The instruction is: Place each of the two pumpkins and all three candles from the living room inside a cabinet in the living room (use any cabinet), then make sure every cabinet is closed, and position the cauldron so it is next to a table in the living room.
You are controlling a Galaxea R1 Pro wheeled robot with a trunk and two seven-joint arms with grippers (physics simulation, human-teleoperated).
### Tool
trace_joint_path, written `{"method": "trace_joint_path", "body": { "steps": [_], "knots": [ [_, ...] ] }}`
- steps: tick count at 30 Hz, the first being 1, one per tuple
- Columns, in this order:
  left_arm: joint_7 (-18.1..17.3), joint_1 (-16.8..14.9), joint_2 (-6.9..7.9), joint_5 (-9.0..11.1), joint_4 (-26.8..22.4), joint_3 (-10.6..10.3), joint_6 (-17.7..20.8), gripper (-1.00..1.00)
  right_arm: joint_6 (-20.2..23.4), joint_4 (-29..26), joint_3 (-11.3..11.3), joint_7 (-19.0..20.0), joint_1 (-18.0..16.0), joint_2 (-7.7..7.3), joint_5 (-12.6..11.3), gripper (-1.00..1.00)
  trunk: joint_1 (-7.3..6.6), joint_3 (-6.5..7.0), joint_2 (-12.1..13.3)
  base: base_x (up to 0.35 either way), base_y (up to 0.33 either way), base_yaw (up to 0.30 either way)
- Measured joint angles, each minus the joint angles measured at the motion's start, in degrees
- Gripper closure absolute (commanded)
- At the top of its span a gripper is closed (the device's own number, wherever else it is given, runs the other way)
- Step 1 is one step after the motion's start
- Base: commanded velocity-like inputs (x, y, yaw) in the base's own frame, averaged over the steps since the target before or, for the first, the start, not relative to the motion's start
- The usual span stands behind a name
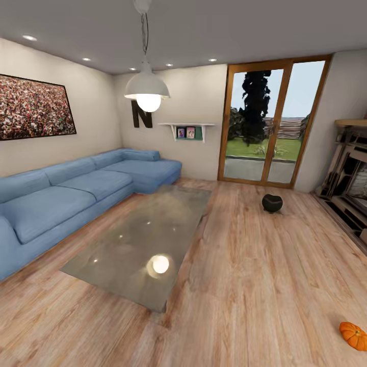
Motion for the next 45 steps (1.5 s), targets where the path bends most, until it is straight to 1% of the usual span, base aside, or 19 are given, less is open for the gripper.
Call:
{"method": "trace_joint_path", "body": {
  "steps": [3, 21, 25, 45],
  "knots": [
    [-0.08, -0.17, 0.17, -0.24, 0.57, -0.37, 0.4, -1.0, 0.18, 0.2, 0.15, 0.33, -0.01, -0.16, 0.18, -1.0, 0.01, 0.0, -0.01, -0.08, 0.0, -0.045],
    [-0.08, -0.17, 0.17, -0.24, 0.58, -0.38, 0.4, -1.0, 0.21, 0.21, 0.15, 0.33, -0.03, -0.16, 0.26, -1.0, 0.0, 0.0, -0.01, -0.057, 0.0, -0.032],
    [-0.08, -0.38, 0.75, -0.36, 0.03, -0.39, -0.47, -1.0, -0.33, 0.17, -0.3, 0.32, -0.02, -0.67, -0.01, -1.0, 0.0, 0.01, 0.0, -0.047, 0.0, -0.229],
    [-0.08, -0.42, 0.87, -0.39, -0.1, -0.4, -0.95, -1.0, -0.48, 0.19, -0.39, 0.32, -0.05, -0.79, -0.08, -1.0, 0.01, 0.01, 0.0, -0.014, 0.0, -0.29]
  ]
}}
